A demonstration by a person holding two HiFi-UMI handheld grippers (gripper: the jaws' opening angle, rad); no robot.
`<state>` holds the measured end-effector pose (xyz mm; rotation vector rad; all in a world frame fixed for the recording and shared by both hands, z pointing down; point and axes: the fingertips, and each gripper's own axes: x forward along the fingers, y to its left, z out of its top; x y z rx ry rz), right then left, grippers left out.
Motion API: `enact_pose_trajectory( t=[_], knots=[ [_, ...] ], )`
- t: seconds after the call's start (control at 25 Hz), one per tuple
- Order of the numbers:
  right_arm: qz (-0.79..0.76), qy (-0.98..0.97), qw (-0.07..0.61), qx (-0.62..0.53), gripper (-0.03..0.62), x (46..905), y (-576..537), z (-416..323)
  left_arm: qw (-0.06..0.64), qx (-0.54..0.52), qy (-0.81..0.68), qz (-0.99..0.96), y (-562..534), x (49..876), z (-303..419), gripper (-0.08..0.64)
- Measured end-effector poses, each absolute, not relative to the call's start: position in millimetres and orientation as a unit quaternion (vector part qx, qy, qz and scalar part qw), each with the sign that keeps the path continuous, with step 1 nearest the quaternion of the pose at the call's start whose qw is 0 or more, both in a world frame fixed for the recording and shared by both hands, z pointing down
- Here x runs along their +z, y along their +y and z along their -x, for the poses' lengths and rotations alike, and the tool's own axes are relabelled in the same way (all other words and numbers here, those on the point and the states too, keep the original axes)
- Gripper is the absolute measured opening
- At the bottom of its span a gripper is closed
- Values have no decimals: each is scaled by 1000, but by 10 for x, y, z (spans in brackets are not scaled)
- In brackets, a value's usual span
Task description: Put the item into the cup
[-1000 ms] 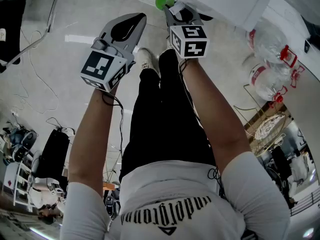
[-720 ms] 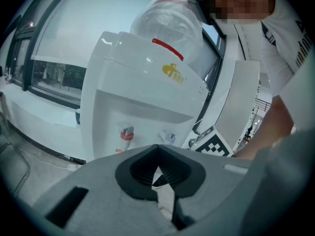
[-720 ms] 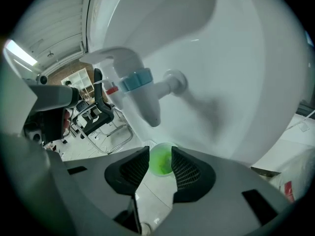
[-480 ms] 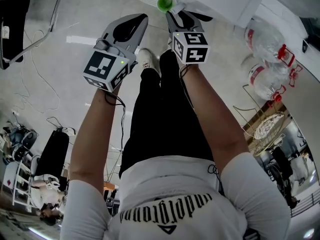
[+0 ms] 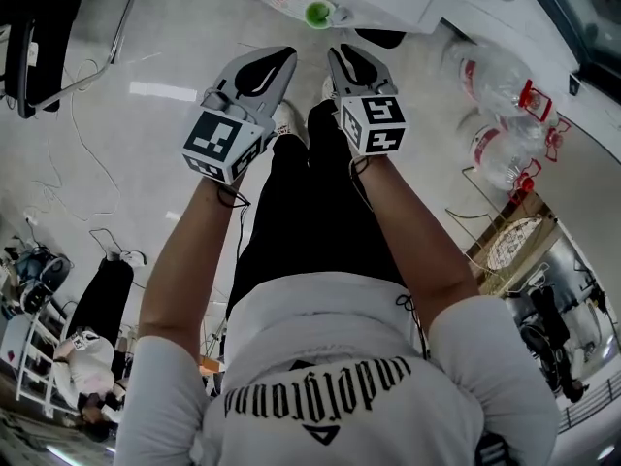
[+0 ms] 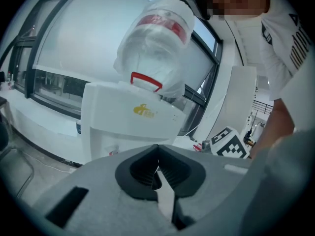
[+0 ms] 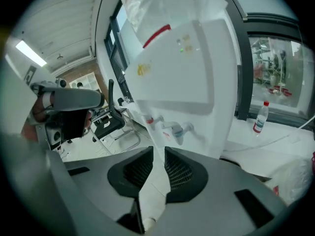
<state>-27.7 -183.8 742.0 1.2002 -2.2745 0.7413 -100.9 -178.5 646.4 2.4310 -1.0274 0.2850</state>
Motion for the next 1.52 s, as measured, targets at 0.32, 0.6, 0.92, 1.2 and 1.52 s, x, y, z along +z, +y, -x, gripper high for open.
enact_pose_trajectory(
  t=[0.32, 0.6, 0.92, 1.2, 1.52],
  knots=[
    [-407, -863, 213, 211, 55, 6412, -1601, 313, 234, 82, -395, -885, -1568, 5837, 1084, 15],
    [-387, -885, 192, 174, 26, 5616, -1460, 325, 212, 77, -395, -891, -1397, 5257, 1195, 14],
    [-357, -906, 180, 138, 23, 4838, -1116, 366, 183, 68, -378, -905, -1094, 4657, 1317, 15],
    [-340, -920, 162, 107, 20, 4189, -876, 432, 149, 75, -366, -916, -790, 4222, 1525, 14],
    [-326, -929, 157, 82, 18, 3734, -654, 492, 124, 56, -372, -918, -539, 3653, 1850, 14]
  ],
)
